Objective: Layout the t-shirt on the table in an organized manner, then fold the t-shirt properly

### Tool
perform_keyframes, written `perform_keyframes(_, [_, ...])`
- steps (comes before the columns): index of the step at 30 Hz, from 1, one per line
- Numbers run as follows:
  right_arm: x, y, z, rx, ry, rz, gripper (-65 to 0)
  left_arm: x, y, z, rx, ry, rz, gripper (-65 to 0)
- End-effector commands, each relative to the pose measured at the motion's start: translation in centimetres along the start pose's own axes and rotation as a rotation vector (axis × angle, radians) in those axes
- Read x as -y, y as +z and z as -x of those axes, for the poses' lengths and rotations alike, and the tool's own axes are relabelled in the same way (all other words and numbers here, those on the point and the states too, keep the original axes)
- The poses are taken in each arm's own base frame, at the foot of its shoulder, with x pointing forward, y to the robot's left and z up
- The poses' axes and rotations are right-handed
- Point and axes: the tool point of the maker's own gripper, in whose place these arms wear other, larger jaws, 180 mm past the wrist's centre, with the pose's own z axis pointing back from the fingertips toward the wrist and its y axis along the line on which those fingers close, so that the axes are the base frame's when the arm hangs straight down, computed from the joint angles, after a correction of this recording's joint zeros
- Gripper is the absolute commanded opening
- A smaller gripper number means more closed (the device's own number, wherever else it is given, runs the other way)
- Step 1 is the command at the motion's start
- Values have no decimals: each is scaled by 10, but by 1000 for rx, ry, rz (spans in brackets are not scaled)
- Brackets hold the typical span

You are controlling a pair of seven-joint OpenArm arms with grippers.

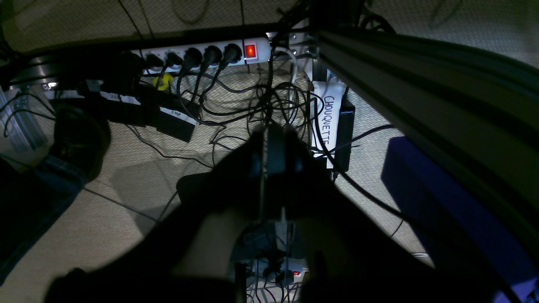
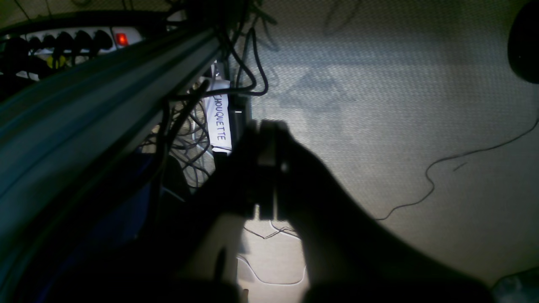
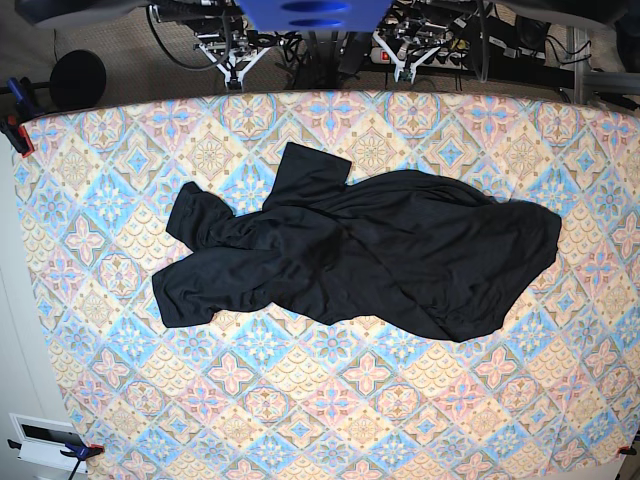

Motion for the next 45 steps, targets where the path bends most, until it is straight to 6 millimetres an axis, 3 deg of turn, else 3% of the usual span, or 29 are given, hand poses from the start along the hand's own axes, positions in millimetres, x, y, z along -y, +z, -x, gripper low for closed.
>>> perform_keyframes(1, [0, 0, -3, 12, 1, 1, -650, 3, 0, -1, 8, 4, 5, -648])
perform_keyframes(8, [0, 0, 0, 4, 11, 0, -650, 4, 1, 7, -1, 4, 6, -648])
perform_keyframes(11, [0, 4, 34, -44, 14, 1, -650, 7, 2, 10, 4, -10, 13, -648])
perform_keyframes(14, [0, 8, 43, -21, 16, 1, -650, 15, 6, 13, 28, -65, 33, -648])
perform_keyframes(16, [0, 13, 51, -1, 18, 2, -650, 7, 10, 16, 49, -94, 28, -648])
perform_keyframes(20, [3, 26, 64, 39, 23, 6, -650, 12, 20, 25, 87, -108, 45, -648])
perform_keyframes(22, [4, 32, 72, 49, 25, 8, -650, 0, 25, 28, 102, -120, 31, -648])
perform_keyframes(27, [4, 49, 92, 60, 24, 10, -650, -7, 38, 33, 139, -133, 28, -648])
perform_keyframes(31, [4, 62, 97, 89, 26, 11, -650, -15, 49, 27, 186, -147, 25, -648])
perform_keyframes(34, [10, 76, 96, 126, 34, 21, -650, -20, 61, 19, 234, -164, 24, -648])
perform_keyframes(40, [70, 114, 52, 287, -10, 156, -650, -34, 92, 0, 336, -214, 22, -648])
perform_keyframes(45, [113, 158, 21, 416, -28, 269, -650, -36, 124, -24, 438, -261, 36, -648])
